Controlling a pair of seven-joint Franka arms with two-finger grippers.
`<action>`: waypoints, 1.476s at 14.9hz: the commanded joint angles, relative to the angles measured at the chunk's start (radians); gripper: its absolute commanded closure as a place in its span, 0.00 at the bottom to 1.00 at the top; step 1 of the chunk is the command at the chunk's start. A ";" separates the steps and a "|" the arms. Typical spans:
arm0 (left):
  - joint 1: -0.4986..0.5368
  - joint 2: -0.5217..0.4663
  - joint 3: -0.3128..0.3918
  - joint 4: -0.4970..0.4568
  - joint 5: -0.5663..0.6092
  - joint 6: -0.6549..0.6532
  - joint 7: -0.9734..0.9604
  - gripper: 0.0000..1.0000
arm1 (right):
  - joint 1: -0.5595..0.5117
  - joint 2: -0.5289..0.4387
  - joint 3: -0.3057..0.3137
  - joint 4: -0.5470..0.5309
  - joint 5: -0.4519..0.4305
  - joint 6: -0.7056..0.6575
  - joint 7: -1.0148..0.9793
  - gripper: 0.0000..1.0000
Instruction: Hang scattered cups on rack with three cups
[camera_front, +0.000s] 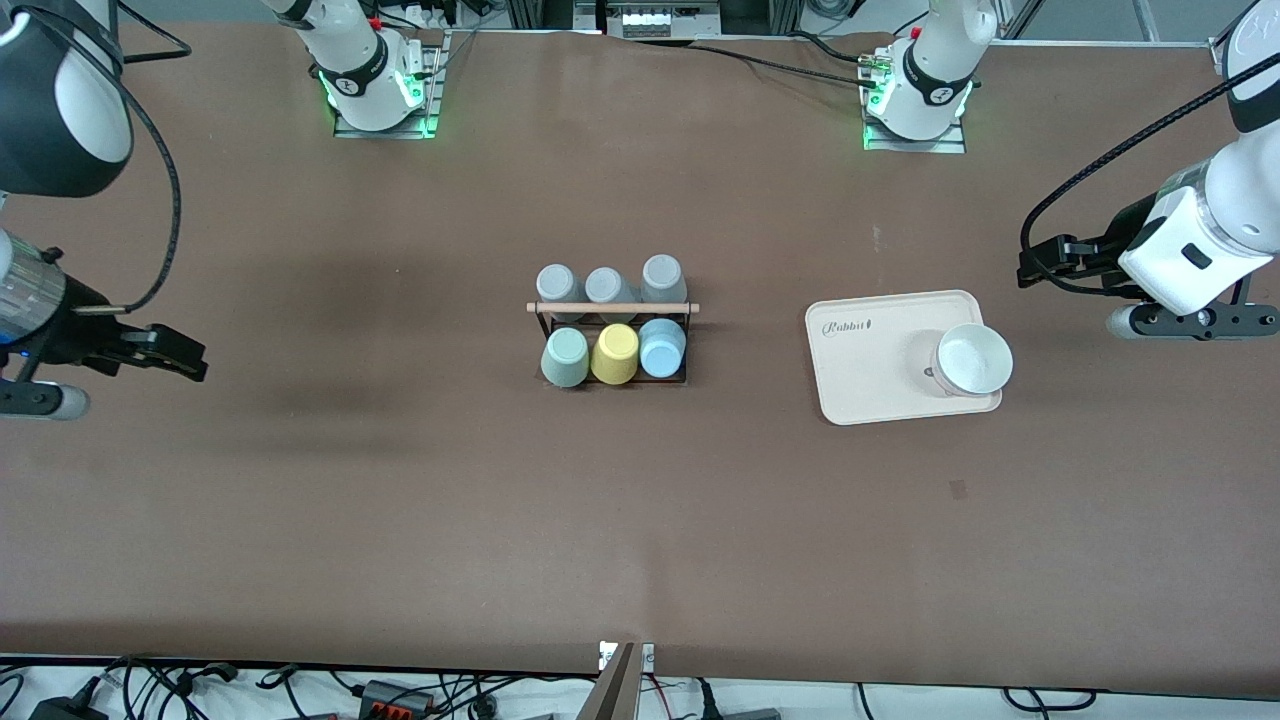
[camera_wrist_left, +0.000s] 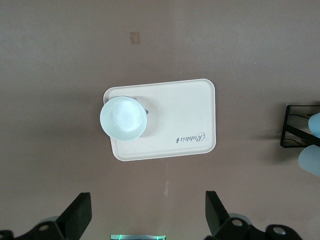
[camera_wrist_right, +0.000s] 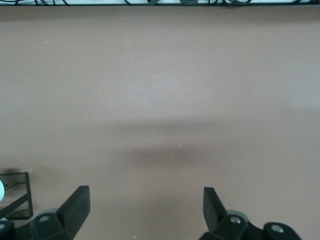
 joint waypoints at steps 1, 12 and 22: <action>0.007 -0.030 -0.002 -0.029 -0.018 -0.001 0.022 0.00 | -0.017 -0.034 0.003 -0.017 -0.013 -0.006 -0.075 0.00; 0.007 -0.030 -0.002 -0.029 -0.018 -0.006 0.024 0.00 | -0.048 -0.323 0.000 -0.420 -0.003 0.113 -0.100 0.00; 0.006 -0.030 -0.002 -0.029 -0.018 -0.006 0.022 0.00 | -0.059 -0.328 -0.006 -0.384 0.048 0.046 -0.112 0.00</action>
